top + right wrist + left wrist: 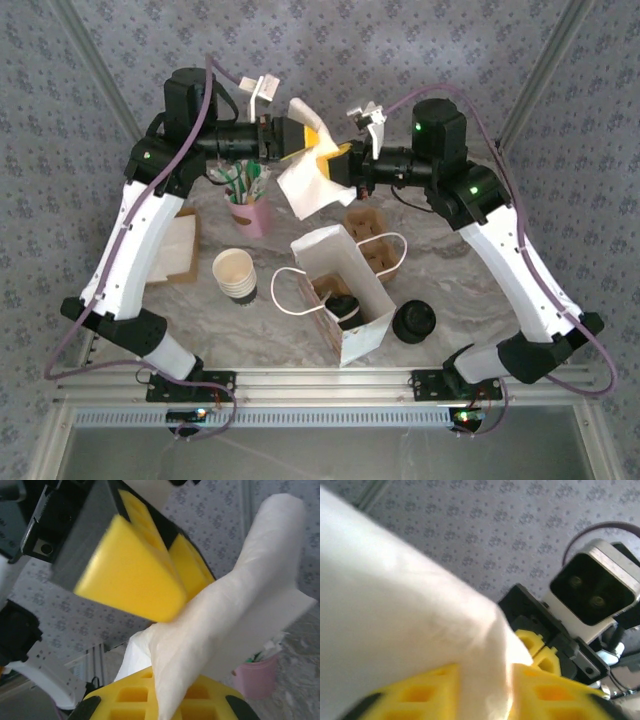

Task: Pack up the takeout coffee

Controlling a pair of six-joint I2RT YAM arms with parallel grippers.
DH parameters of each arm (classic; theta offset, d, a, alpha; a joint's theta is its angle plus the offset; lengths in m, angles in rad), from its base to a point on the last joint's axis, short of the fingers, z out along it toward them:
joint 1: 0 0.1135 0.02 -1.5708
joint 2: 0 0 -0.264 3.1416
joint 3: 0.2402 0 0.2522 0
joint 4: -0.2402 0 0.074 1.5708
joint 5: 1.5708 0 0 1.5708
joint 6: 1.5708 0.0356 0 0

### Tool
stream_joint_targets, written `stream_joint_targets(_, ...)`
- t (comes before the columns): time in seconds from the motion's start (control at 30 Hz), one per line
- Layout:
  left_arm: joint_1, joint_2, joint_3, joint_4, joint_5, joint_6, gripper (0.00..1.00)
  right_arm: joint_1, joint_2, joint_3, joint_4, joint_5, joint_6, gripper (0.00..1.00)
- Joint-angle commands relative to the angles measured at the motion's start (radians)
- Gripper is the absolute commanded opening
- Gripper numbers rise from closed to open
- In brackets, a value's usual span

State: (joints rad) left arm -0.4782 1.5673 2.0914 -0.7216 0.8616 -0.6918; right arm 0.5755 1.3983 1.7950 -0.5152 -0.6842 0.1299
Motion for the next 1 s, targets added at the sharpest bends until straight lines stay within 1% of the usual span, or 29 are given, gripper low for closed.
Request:
stream_joint_targets(0.0,0.0,-0.008,0.051,-0.064,-0.125,0.034,0.6,0.014,-0.065,-0.011,-0.041,0.107,0.045,0.0)
stream_joint_targets(0.07,0.0,-0.02,0.064,-0.108,-0.195,0.057,0.71,0.029,-0.095,-0.031,-0.078,0.142,0.035,0.0)
stream_joint_targets(0.17,0.0,-0.058,0.042,-0.131,-0.284,0.071,0.86,0.059,-0.156,-0.079,-0.109,0.213,0.011,0.0)
stream_joint_targets(0.3,-0.002,-0.136,-0.036,-0.127,-0.371,0.068,0.97,0.121,-0.239,-0.147,-0.122,0.341,-0.028,0.0)
stream_joint_targets(0.37,-0.002,-0.185,-0.084,-0.125,-0.419,0.068,0.99,0.162,-0.278,-0.176,-0.136,0.411,-0.052,0.0)
stream_joint_targets(0.5,-0.001,-0.288,-0.199,-0.124,-0.511,0.066,0.99,0.255,-0.353,-0.248,-0.156,0.559,-0.097,0.0)
stream_joint_targets(0.6,-0.002,-0.354,-0.27,-0.127,-0.564,0.057,0.99,0.319,-0.366,-0.265,-0.193,0.637,-0.114,0.0)
stream_joint_targets(0.73,-0.002,-0.411,-0.351,-0.132,-0.596,0.048,1.0,0.413,-0.337,-0.25,-0.285,0.761,-0.122,0.0)
stream_joint_targets(0.83,-0.002,-0.438,-0.403,-0.139,-0.611,0.047,1.0,0.46,-0.306,-0.237,-0.361,0.796,-0.111,0.0)
stream_joint_targets(0.97,-0.002,-0.457,-0.458,-0.146,-0.631,0.048,1.0,0.511,-0.244,-0.19,-0.511,0.867,-0.075,0.0)
